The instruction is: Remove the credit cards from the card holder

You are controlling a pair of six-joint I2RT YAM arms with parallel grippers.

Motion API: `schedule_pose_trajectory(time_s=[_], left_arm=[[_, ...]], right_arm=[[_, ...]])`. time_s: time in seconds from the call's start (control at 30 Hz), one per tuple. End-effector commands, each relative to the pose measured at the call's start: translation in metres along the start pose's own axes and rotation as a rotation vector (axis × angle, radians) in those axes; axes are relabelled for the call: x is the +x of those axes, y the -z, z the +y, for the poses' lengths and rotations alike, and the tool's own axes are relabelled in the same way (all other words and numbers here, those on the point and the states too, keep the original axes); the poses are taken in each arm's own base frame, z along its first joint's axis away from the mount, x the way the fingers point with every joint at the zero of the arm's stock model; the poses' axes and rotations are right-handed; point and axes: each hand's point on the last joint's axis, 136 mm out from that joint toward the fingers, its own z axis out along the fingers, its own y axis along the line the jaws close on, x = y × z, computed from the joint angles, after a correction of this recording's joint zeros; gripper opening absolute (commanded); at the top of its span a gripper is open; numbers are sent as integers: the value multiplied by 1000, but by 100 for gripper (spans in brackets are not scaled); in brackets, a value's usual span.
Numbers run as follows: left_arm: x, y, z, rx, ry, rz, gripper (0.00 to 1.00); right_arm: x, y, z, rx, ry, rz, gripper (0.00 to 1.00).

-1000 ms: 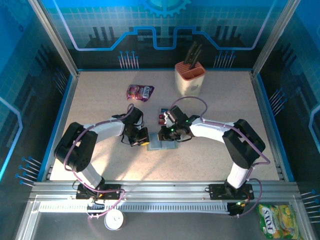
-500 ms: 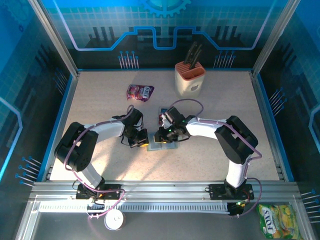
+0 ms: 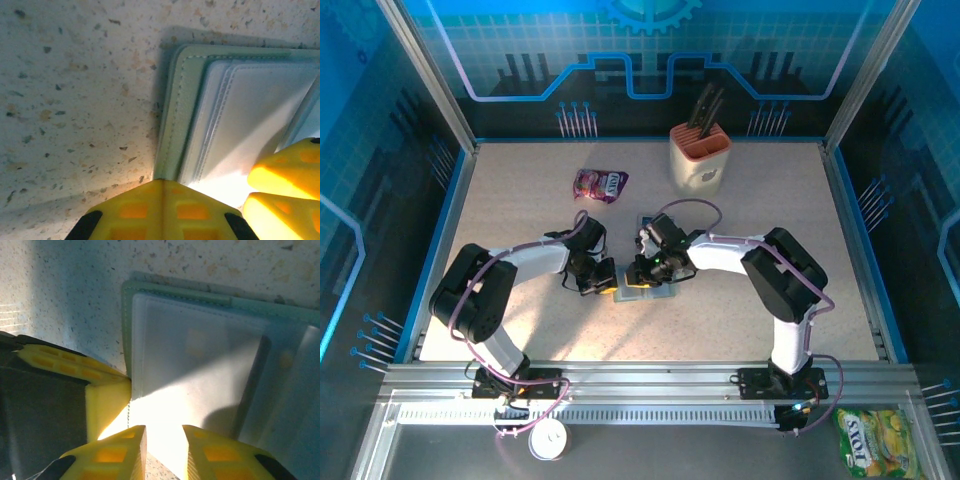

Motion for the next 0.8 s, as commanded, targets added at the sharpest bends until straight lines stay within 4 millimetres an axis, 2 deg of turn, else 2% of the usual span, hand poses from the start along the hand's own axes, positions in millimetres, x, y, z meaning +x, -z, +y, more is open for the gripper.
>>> schedule_pose_trajectory(time_s=[0.0, 0.13, 0.47, 0.77], left_arm=[[3, -5, 13, -43, 8, 11, 0], [2, -5, 14, -53, 5, 14, 0], [2, -2, 13, -54, 2, 8, 0], [-6, 11, -1, -33, -17, -25, 0]], right_arm=[[2, -2, -1, 24, -21, 19, 27], [5, -1, -11, 72, -34, 21, 28], [6, 10, -21, 107, -38, -6, 29], [5, 11, -20, 48, -44, -16, 29]])
